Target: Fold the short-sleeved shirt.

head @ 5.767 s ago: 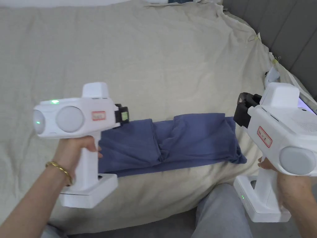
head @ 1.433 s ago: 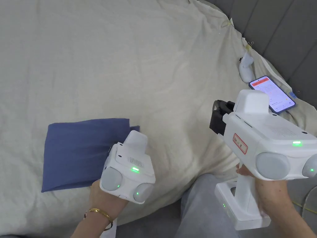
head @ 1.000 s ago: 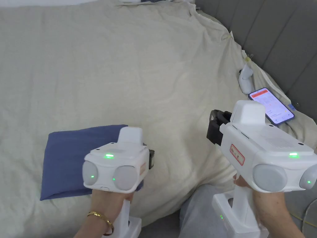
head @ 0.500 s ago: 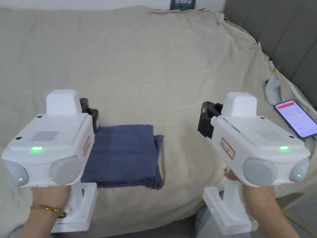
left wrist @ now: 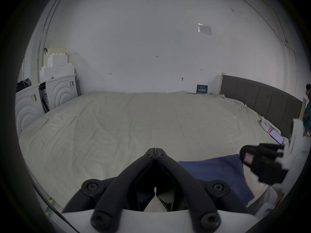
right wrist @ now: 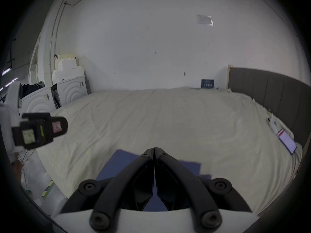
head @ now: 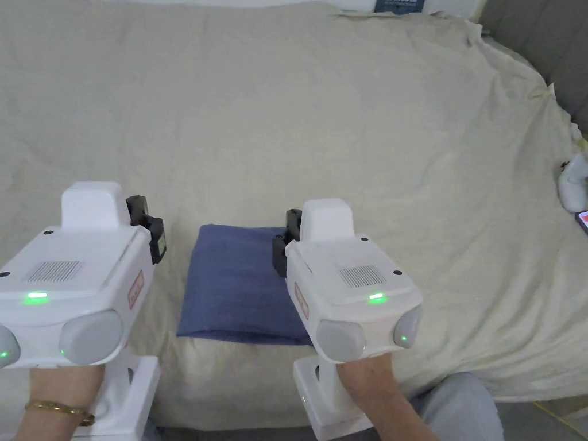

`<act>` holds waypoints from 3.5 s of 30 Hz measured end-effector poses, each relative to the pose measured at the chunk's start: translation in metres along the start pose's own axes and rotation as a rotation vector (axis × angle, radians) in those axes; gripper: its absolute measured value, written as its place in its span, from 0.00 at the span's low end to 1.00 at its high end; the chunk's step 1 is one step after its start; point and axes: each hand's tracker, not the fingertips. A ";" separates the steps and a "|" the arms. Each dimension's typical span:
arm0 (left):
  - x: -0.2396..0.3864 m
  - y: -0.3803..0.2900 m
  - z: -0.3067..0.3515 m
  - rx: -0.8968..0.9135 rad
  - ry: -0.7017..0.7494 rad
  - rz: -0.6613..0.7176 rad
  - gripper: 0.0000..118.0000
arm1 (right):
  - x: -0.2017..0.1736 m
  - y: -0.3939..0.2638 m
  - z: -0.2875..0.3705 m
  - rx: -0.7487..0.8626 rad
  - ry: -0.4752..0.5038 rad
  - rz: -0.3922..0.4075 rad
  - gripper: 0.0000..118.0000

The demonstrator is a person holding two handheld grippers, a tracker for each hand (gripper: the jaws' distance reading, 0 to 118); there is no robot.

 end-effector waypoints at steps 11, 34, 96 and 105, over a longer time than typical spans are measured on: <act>-0.004 -0.017 -0.017 -0.083 -0.009 0.008 0.11 | -0.016 -0.072 -0.042 -0.172 -0.040 -0.003 0.00; -0.055 -0.033 -0.158 -0.880 -0.620 0.510 0.87 | -0.005 -0.070 -0.041 -0.179 0.000 -0.058 0.00; -0.346 0.057 -0.112 -0.608 0.913 -0.167 0.95 | 0.095 0.105 -0.022 -0.015 -0.106 -0.169 0.00; -0.279 0.151 -0.065 -0.170 0.780 -0.258 0.95 | 0.113 0.124 0.013 0.031 -0.111 -0.067 0.00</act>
